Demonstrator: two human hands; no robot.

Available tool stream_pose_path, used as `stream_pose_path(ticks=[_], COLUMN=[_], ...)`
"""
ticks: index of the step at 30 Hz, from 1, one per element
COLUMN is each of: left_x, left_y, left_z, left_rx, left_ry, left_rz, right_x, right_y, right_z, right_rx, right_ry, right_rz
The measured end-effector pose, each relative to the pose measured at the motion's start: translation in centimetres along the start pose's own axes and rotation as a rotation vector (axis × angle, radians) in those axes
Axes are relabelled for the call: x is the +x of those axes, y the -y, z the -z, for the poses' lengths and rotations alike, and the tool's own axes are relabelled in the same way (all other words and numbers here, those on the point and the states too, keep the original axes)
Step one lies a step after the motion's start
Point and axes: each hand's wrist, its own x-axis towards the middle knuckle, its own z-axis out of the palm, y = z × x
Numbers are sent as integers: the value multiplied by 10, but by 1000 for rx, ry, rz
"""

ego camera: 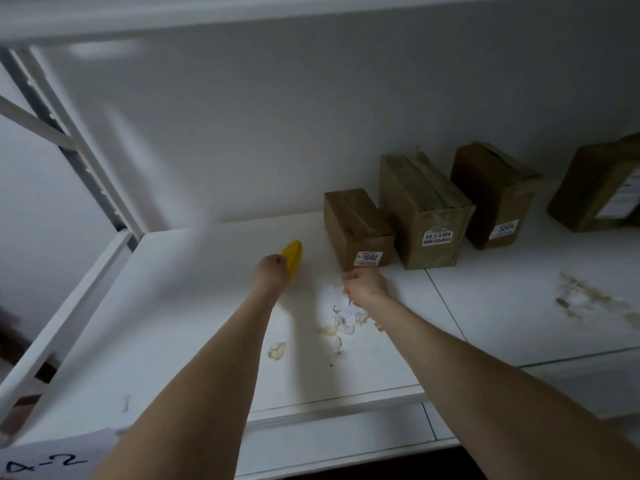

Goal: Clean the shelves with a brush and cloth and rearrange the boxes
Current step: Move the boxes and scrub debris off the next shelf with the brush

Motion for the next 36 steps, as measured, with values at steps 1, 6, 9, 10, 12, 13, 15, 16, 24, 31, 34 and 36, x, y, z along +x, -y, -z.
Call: stream_pose_path(ticks=[1, 6, 9, 10, 12, 13, 15, 16, 24, 31, 34, 36], left_x=[2, -3, -14, -17, -22, -23, -24, -23, -51, -92, -97, -97], left_y=[-2, -11, -7, -5, -2, 1, 9, 15, 60, 46, 49, 55], left_z=[-5, -17, -6, -2, 8, 12, 22, 27, 68, 32, 37, 51], left_rx=[13, 161, 161, 160, 165, 164, 126, 104, 269, 69, 43, 24], left_ry=[24, 274, 437, 488, 503, 440, 217, 112, -172, 30, 4, -129], left_rz=[6, -87, -85, -85, -119, -143, -154, -126, 184, 121, 72, 81], right_x=[2, 10, 8, 8, 7, 6, 5, 5, -14, -35, -43, -45], right_y=[-2, -7, 0, 3, 10, 14, 17, 17, 17, 32, 41, 44], right_z=[0, 6, 10, 11, 12, 12, 11, 9, -19, -48, -55, -56], right_rx=[5, -29, -84, -123, -186, -201, -201, -187, 0, -43, -81, -50], right_ry=[-2, -52, -119, -131, -143, -135, -101, -87, -33, 24, 45, 67], right_rz=[-2, -2, 20, 41, 75, 82, 84, 83, 113, 154, 183, 184])
